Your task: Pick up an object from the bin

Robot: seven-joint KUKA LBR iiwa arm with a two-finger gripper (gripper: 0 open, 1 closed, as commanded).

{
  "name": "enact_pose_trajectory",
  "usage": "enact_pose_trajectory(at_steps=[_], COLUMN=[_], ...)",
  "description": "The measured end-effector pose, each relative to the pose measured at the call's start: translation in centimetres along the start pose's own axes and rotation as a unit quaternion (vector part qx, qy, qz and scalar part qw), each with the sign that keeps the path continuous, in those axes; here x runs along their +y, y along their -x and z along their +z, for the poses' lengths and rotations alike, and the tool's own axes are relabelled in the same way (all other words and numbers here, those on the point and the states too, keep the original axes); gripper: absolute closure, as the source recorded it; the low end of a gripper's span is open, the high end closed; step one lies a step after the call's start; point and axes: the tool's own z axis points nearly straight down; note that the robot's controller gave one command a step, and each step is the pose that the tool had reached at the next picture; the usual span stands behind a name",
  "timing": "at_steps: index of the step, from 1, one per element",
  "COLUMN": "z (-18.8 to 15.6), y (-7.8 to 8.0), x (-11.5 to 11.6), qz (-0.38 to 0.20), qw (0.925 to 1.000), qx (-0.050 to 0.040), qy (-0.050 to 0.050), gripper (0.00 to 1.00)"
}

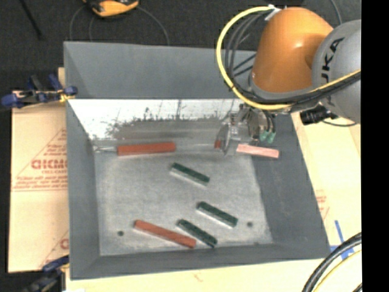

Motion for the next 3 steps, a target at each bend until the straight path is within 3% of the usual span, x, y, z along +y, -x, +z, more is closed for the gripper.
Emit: enact_pose_trajectory(at_steps=[2,3], z=[10.0,13.3], y=[-1.5,-1.7], x=[-3.8,-3.0], qz=[0.015,0.068], qw=[0.9999,0.9977], qx=[-0.0014,0.0035], qy=[0.0,0.0], gripper=[1.0,1.0])
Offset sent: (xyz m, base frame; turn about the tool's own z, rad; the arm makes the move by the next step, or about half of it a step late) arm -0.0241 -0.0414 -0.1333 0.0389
